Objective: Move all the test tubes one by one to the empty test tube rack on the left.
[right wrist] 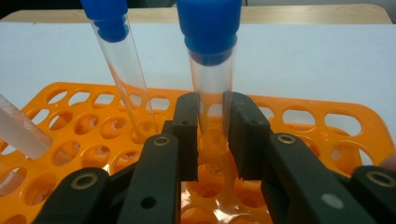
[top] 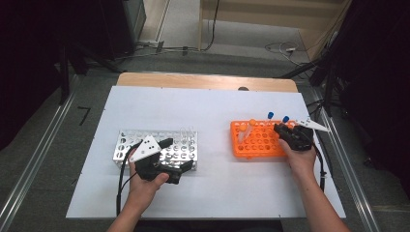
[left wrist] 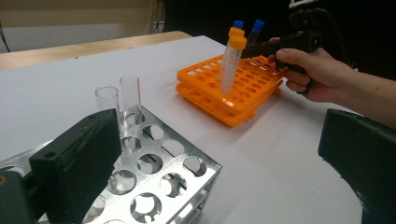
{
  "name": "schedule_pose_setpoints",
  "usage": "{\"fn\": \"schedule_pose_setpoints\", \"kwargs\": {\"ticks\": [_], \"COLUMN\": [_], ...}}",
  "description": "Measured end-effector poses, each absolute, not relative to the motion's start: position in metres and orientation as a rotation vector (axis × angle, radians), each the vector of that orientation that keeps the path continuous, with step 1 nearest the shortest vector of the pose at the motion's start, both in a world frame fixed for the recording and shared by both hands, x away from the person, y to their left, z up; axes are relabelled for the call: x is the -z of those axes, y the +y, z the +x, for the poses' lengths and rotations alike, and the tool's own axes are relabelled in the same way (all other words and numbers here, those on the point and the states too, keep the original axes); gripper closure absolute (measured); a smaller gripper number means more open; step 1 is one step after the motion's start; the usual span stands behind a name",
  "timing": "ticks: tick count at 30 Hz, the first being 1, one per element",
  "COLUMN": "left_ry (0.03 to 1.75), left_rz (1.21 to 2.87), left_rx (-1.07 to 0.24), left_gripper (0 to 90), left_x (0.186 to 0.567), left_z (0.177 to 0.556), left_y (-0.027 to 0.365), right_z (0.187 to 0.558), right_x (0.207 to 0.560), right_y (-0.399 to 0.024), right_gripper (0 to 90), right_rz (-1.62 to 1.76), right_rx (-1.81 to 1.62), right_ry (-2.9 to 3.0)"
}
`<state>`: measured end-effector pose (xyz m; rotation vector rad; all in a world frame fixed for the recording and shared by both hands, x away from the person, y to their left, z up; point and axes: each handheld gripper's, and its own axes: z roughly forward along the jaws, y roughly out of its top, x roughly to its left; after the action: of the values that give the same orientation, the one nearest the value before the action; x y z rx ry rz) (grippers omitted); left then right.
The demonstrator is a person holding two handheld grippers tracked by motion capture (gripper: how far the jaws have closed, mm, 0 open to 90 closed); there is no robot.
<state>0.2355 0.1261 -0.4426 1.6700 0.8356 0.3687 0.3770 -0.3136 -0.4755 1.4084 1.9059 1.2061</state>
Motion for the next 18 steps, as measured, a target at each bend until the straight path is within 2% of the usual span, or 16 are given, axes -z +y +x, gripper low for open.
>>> {"fn": "schedule_pose_setpoints", "kwargs": {"ticks": [11,18], "left_ry": [0.835,0.833], "left_rz": [1.669,1.667], "left_rx": [-0.372,-0.370], "left_gripper": [0.0,0.0], "left_x": [0.442,0.442], "left_z": [0.235,0.235], "left_y": [0.126,0.126], "right_z": [0.375,0.368], "right_x": [0.477,0.467], "right_y": [-0.315,-0.317], "right_gripper": [75.2,75.2], "right_rz": [1.398,1.329], "right_rx": [-1.220,-1.243], "right_ry": [1.873,1.845]}}
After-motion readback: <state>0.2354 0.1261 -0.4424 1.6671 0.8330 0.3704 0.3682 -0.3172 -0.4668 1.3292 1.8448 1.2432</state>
